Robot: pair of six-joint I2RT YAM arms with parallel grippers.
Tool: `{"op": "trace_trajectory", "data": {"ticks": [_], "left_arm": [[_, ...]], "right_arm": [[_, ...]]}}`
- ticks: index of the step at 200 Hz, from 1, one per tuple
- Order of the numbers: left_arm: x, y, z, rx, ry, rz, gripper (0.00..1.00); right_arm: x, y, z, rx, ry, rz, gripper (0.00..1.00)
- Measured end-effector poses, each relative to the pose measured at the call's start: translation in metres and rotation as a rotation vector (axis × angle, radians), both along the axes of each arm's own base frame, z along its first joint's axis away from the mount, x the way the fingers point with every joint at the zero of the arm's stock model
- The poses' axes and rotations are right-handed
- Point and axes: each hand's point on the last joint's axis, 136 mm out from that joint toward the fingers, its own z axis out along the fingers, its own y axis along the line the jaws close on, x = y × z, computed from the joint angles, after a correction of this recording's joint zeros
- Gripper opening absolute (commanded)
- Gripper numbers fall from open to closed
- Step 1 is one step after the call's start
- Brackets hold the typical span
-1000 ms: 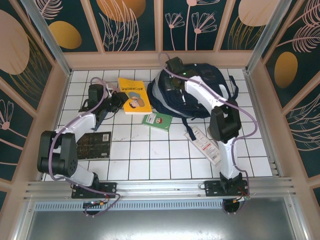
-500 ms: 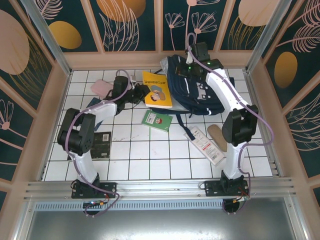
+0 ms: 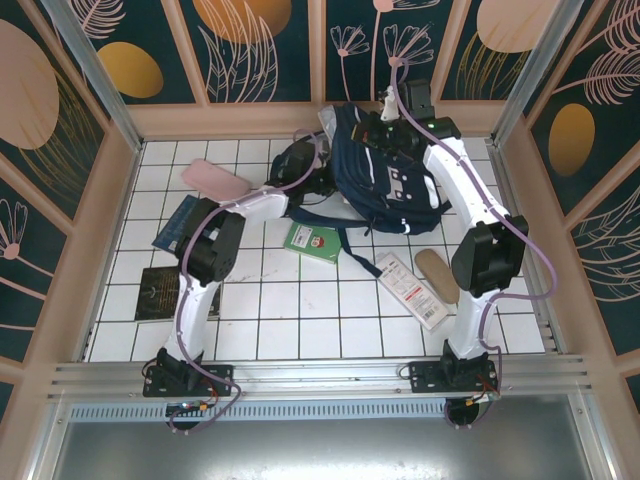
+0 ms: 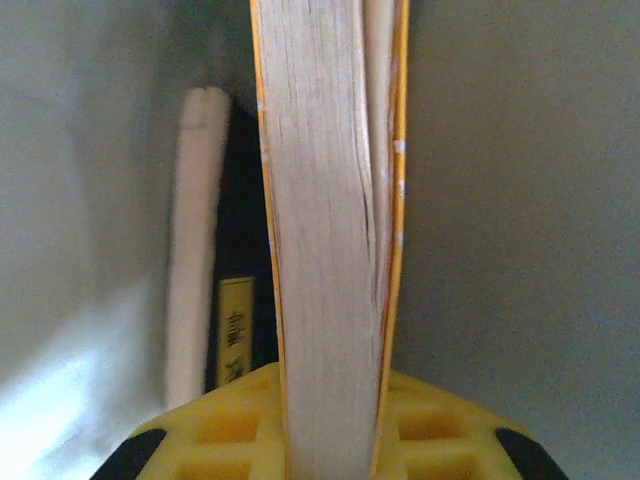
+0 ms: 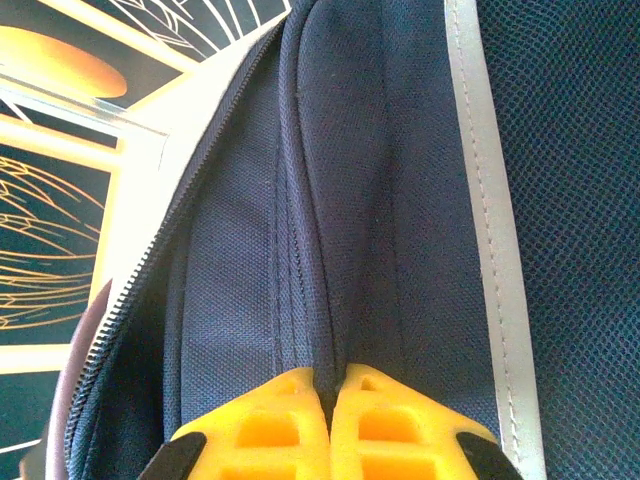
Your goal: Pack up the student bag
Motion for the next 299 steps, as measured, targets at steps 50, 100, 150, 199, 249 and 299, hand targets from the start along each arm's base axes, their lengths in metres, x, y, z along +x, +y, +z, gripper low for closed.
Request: {"op": "trace_trajectory", "data": {"ticks": [50,100,150,199,249,299], "left_arm": [[0.004,-0.051,-0.025,0.079,0.001,-0.046,0.16],[-0.004,-0.056,-0.048,0.173,0.015,-0.066,0.60],[-0.006,-0.040,-0.037,0.280,-0.029,-0.053,0.80],[-0.016,0.002,0.017,0.363,-0.110,0.015,0.82],[-0.033,0.087,0.036,0.422,-0.090,0.129,0.82],[-0.052,0.201,0.048,0.495,-0.058,0.312,0.87]], "right_arm": [[0.004,-0.008,-0.001,0.017,0.004,-0.018,0.00],[0.001,-0.017,0.000,0.035,-0.013,-0.026,0.00],[0.002,-0.028,-0.006,0.052,-0.016,-0.032,0.00],[0.001,-0.039,-0.018,0.035,-0.018,-0.036,0.00],[0.000,-0.041,-0.035,-0.003,-0.026,-0.019,0.00],[0.014,-0.040,-0.059,-0.059,-0.040,-0.032,0.27]]}}
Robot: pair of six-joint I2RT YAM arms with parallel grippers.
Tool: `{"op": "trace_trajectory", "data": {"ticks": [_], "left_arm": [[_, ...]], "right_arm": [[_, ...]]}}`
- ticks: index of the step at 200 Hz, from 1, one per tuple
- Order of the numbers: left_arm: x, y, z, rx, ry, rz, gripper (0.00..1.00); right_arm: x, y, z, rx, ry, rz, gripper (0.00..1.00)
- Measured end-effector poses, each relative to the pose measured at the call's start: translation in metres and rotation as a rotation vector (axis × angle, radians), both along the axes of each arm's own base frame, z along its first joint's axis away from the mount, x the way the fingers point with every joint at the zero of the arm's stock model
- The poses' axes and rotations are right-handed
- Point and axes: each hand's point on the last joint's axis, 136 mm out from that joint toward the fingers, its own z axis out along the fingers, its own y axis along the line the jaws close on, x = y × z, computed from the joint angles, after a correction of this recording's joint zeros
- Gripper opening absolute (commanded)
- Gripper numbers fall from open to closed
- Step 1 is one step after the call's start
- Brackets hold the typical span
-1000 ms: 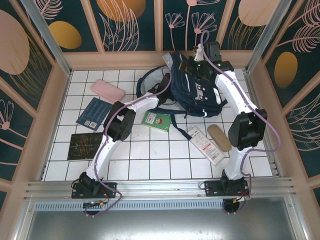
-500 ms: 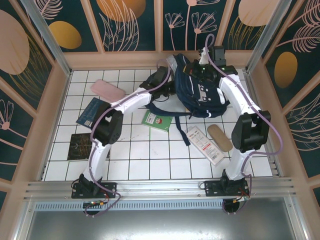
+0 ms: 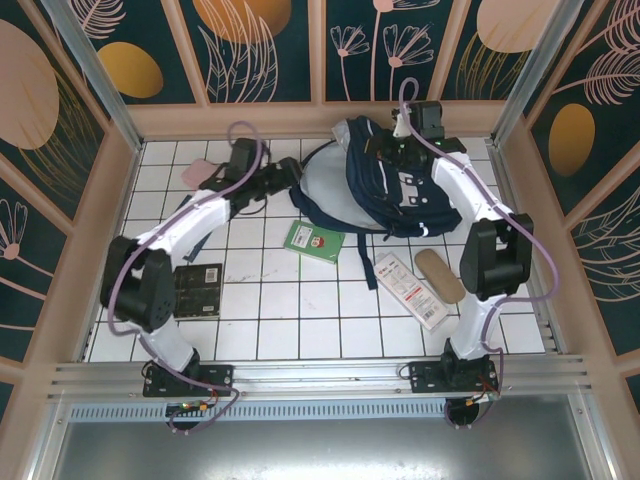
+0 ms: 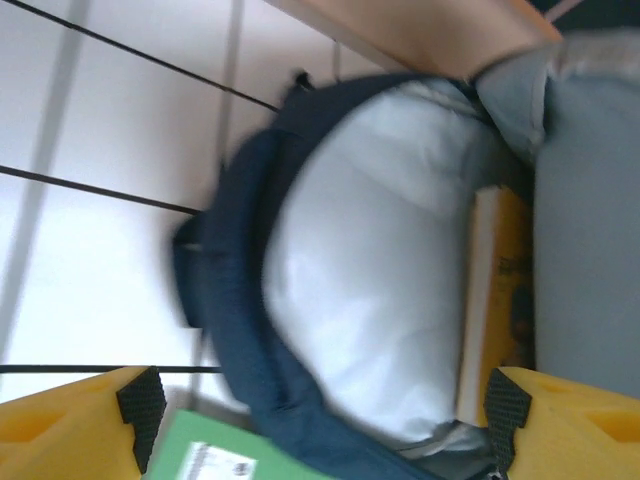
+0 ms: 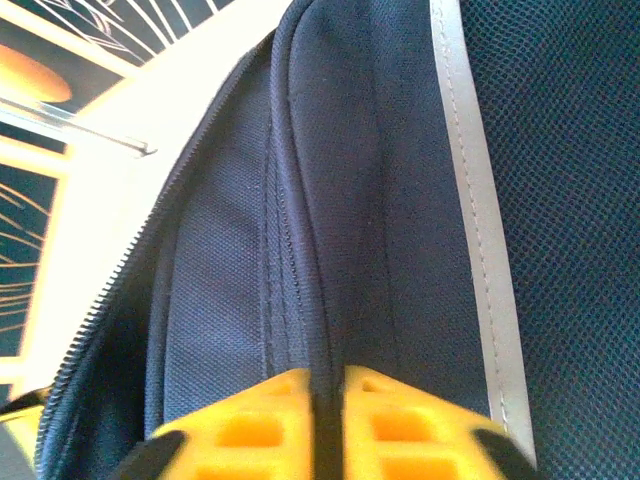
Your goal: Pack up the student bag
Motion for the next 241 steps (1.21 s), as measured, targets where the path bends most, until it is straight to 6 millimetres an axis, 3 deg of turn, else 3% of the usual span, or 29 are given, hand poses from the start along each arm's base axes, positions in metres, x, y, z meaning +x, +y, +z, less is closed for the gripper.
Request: {"op": "trace_trajectory", "data": {"ticks": [32,56,89,102,110,125,157,185,215,241], "left_arm": [[-0.009,0.065,-0.001,0.055,0.002,0.115,0.87],[-0.016,0.109,-0.024,0.117,0.063,0.192,0.88],[-0.035,0.156,-0.065,0.194,0.175,0.274,0.90],[-0.040,0.174,-0.075,0.208,0.207,0.305,0.90],[-0.041,0.184,-0.079,0.214,0.218,0.325,0.90],[-0.039,0.203,-0.087,0.219,0.237,0.360,0.89],[-0.041,0.239,-0.127,0.213,0.340,0.428,0.87],[-0.049,0.249,-0.159,0.186,0.411,0.442,0.85],[-0.035,0.231,-0.155,0.062,0.338,0.400,0.81],[-0.031,0.207,-0.148,-0.096,0.263,0.364,0.81]], "right_arm": [[0.007,0.004,-0.017,-0.049,0.001,-0.028,0.46],[0.007,0.013,-0.018,-0.074,-0.018,-0.034,0.54],[-0.005,0.049,-0.018,-0.093,-0.051,0.012,0.72],[-0.013,0.066,-0.020,-0.104,-0.056,0.040,0.88],[-0.019,0.077,-0.022,-0.110,-0.057,0.055,0.92],[-0.031,0.097,-0.027,-0.110,-0.057,0.085,0.99],[-0.053,0.127,-0.035,-0.122,-0.052,0.134,0.99],[-0.069,0.146,-0.045,-0.152,-0.059,0.143,0.99],[-0.087,0.161,-0.054,-0.163,-0.043,0.155,0.99],[-0.089,0.165,-0.054,-0.138,-0.047,0.146,0.99]]}}
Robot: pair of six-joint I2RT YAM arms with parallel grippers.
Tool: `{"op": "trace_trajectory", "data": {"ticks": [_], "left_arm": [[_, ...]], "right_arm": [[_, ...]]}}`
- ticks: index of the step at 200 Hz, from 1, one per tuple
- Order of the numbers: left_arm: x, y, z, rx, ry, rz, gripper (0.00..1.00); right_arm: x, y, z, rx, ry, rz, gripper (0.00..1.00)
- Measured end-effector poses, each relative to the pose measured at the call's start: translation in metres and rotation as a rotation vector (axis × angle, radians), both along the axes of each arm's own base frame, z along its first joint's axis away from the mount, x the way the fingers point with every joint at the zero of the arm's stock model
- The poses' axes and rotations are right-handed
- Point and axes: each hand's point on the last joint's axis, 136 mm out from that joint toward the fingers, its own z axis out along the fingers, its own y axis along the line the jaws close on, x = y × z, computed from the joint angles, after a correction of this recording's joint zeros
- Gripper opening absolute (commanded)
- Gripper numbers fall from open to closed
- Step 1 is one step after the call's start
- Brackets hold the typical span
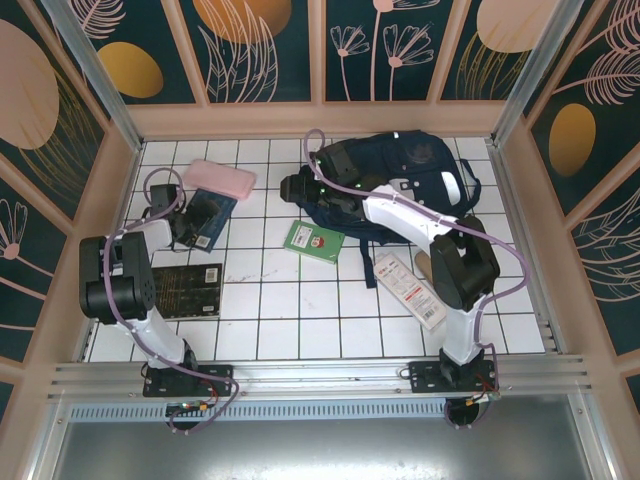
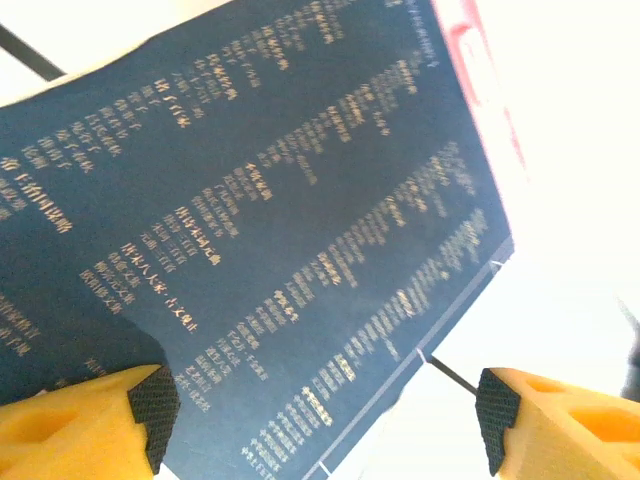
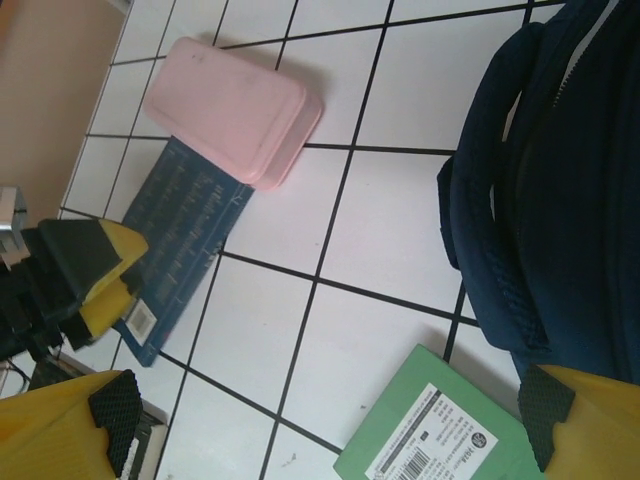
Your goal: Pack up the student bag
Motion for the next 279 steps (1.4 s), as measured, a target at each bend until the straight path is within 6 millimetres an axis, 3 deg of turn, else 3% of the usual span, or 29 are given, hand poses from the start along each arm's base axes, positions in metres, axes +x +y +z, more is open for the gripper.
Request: {"op": "trace_trajectory", "data": {"ticks": [25,73,94,117,138,157,181,196,229,279], "left_arm": [[-0.007,-0.032,0.005,-0.098,-0.035,-0.034,0.82],[-0.029,-0.122,0.012,-0.266,-0.017,-0.162,0.81],[-0.037,-0.139,0.011,-0.298,0.012,-0.184,0.82],[-0.038,-0.132,0.014,-0.253,0.042,-0.172,0.82],[-0.027,-0.118,0.029,-0.184,0.023,-0.167,0.80],[-0.020,-0.089,0.038,-0.142,0.000,-0.125,0.78],[-0.023,-0.045,0.030,-0.077,0.026,-0.052,0.71],[-0.028,-0.030,0.022,-0.030,0.057,-0.043,0.59],[-0.033,-0.021,0.004,0.045,0.110,-0.077,0.32],[-0.044,-0.022,-0.021,0.054,0.177,-0.100,0.28]], "right_arm": [[0.000,0.001,-0.004,0.031,0.003,-0.006,0.99],[-0.001,0.008,0.001,0.090,0.024,-0.003,0.99],[0.004,0.014,-0.002,0.101,0.051,-0.015,0.99],[0.012,0.022,-0.014,0.100,0.077,-0.020,0.99],[0.009,0.027,-0.032,0.090,0.115,-0.013,0.99],[0.007,0.036,-0.046,0.082,0.144,0.003,0.98],[0.005,0.051,-0.058,0.079,0.167,0.037,0.87],[0.003,0.062,-0.062,0.082,0.177,0.056,0.79],[0.001,0.089,-0.069,0.088,0.181,0.101,0.70],[0.002,0.115,-0.097,0.065,0.208,0.128,0.58]]}}
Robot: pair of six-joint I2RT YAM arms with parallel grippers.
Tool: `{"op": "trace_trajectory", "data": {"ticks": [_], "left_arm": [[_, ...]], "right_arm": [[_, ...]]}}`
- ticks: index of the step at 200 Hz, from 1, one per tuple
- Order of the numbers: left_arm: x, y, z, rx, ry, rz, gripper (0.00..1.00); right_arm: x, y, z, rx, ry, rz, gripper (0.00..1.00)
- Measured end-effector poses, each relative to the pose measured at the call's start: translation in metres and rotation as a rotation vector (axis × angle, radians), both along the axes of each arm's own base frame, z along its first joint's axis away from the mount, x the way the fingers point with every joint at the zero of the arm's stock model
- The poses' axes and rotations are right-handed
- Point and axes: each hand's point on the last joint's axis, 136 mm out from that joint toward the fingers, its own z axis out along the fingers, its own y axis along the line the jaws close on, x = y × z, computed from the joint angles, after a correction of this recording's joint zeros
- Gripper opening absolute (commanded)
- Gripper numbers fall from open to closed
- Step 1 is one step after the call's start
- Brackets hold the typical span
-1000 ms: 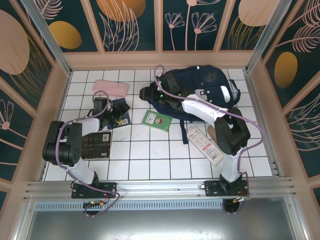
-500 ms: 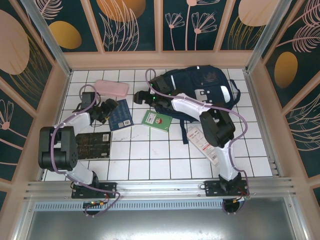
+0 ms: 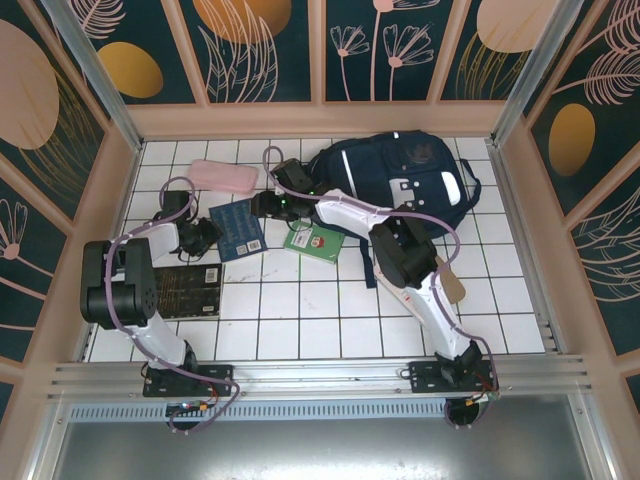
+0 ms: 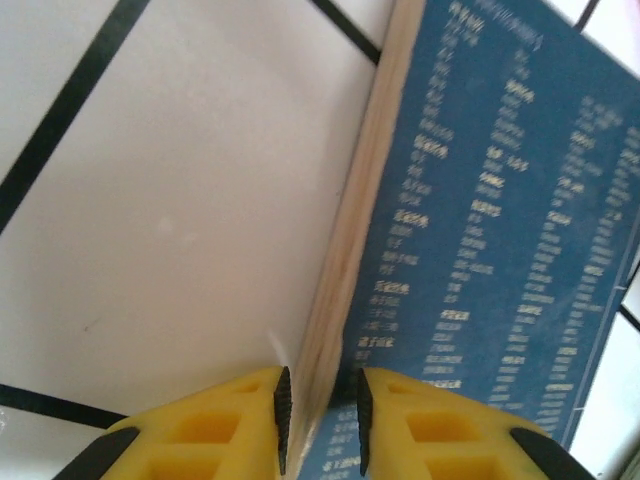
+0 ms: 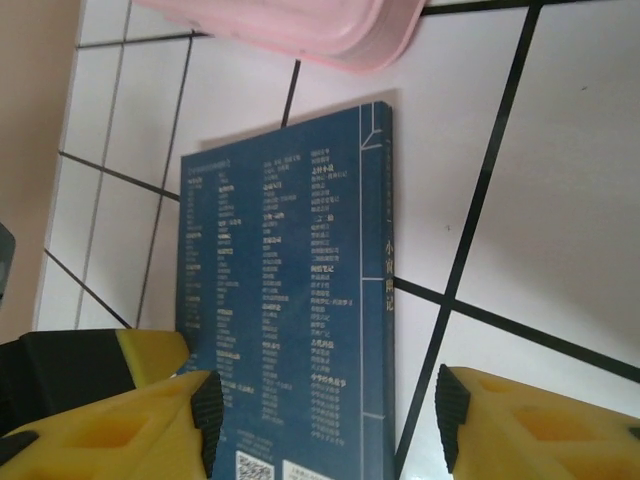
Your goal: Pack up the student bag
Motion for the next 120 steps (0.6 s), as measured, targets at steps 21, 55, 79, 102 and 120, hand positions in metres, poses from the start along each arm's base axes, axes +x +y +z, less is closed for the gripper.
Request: {"op": "trace_trajectory", "data": {"ticks": [21,55,79,102,120], "left_arm": [[0.000,-0.001,-0.005,-0.008,0.009,-0.002,0.25],[0.002,-0.004,-0.005,-0.031,-0.009,-0.003,0.19],[0.004,-0.007,-0.005,-0.052,-0.033,-0.002,0.18],[0.004,-0.007,-0.006,-0.071,-0.045,0.006,0.18],[0.004,-0.007,-0.006,-0.084,-0.053,0.011,0.17]], "right_arm": [[-0.001,0.004,-0.018,-0.025,0.025,0.005,0.56],[-0.005,0.009,-0.036,-0.060,0.053,0.013,0.51],[-0.011,0.018,-0.037,-0.048,0.061,0.039,0.48],[-0.013,0.021,-0.039,-0.048,0.066,0.048,0.43],[-0.013,0.021,-0.039,-0.034,0.079,0.058,0.39]]}}
